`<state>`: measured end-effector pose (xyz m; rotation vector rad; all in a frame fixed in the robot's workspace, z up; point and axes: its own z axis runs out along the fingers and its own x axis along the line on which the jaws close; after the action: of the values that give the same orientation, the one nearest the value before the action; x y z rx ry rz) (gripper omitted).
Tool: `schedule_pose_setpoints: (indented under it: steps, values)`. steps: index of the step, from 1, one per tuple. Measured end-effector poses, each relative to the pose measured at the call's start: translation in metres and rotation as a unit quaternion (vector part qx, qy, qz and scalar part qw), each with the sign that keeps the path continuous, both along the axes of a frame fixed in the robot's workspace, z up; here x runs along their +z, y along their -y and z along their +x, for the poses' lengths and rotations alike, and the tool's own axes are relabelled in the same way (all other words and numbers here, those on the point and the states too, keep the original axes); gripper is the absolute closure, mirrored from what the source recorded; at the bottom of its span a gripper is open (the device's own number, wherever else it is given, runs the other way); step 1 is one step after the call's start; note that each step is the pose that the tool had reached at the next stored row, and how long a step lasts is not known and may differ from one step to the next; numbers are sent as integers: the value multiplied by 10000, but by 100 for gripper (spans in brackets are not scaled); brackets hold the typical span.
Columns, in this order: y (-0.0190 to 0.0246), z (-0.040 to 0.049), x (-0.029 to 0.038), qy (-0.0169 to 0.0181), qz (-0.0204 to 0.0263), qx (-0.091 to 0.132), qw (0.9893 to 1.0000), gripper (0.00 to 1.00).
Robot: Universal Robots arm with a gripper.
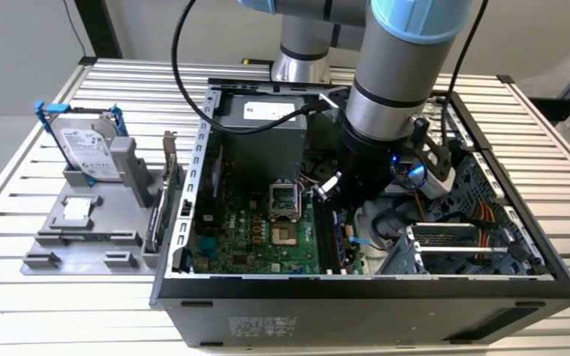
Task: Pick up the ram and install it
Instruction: 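Press down the ram until it locks into place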
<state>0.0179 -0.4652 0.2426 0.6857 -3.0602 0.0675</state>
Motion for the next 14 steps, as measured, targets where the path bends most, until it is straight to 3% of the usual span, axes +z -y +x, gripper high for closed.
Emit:
schedule_pose_setpoints:
  steps: [14]
  values:
    - [0, 0, 0, 0, 0, 299, 9996, 100]
